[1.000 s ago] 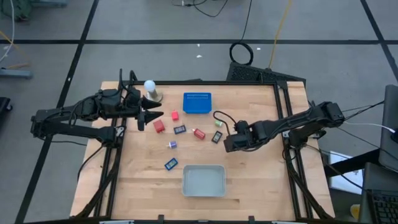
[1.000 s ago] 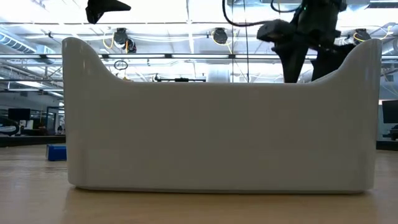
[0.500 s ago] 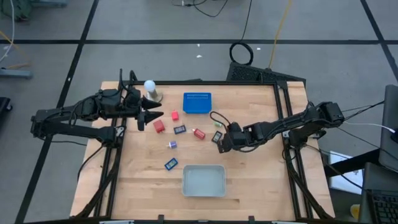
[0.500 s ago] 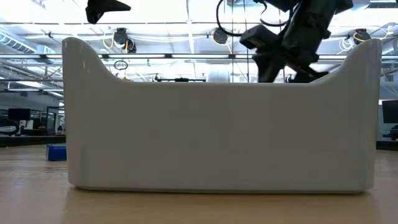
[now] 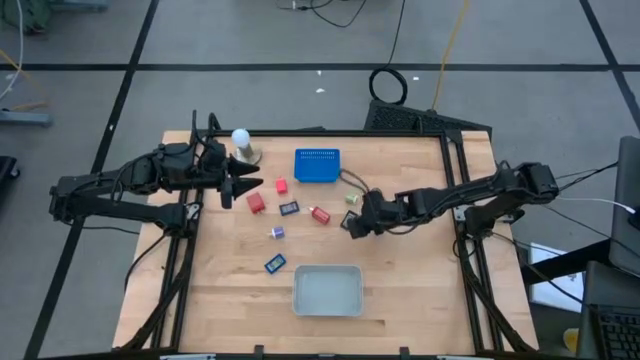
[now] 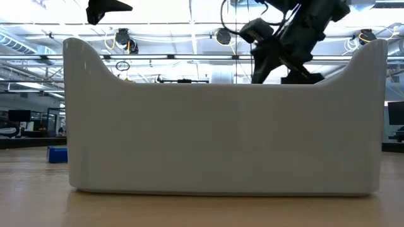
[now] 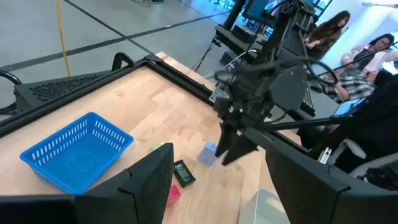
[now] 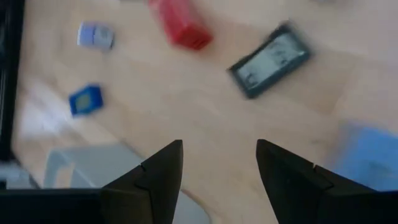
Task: Pick & Place Office items
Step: Put the blue charger adapter into the gray bin
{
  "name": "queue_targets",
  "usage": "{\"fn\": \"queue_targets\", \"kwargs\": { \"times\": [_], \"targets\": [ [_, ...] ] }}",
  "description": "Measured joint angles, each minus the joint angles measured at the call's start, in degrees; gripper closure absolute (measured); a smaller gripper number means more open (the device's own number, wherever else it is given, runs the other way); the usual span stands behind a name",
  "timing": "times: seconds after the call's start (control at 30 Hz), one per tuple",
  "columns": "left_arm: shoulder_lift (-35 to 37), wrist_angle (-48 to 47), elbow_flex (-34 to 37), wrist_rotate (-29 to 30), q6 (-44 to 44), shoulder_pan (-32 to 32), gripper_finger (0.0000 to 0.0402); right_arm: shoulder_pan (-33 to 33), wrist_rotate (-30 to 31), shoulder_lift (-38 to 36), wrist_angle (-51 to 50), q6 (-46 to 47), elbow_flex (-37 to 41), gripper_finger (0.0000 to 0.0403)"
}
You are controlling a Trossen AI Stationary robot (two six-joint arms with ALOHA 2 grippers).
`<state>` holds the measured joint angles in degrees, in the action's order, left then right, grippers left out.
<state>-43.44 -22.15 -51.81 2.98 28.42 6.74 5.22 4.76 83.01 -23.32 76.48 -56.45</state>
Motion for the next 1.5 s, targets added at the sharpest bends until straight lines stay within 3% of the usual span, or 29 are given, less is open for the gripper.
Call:
{"fn": "queue_targets", "kwargs": {
  "times": [0.3,0.7,1.5],
  "targets": [
    [0.0,0.17,0.0,0.16,0.4,0.0,0.0147,0.03,1.18,-3.06,-15.34,7.2,0.03,0.0181],
    [0.0,0.11,0.0,2.03,-1.13,0.0,0.0147,-0.69,1.3,-2.93,-19.56,8.39,0.01,0.0132],
    [-0.02,0.09,0.0,4.98,-7.23,-0.01,0.0147,-0.69,-2.06,-0.88,-19.12,11.34,-0.08,0.0147]
  ]
}}
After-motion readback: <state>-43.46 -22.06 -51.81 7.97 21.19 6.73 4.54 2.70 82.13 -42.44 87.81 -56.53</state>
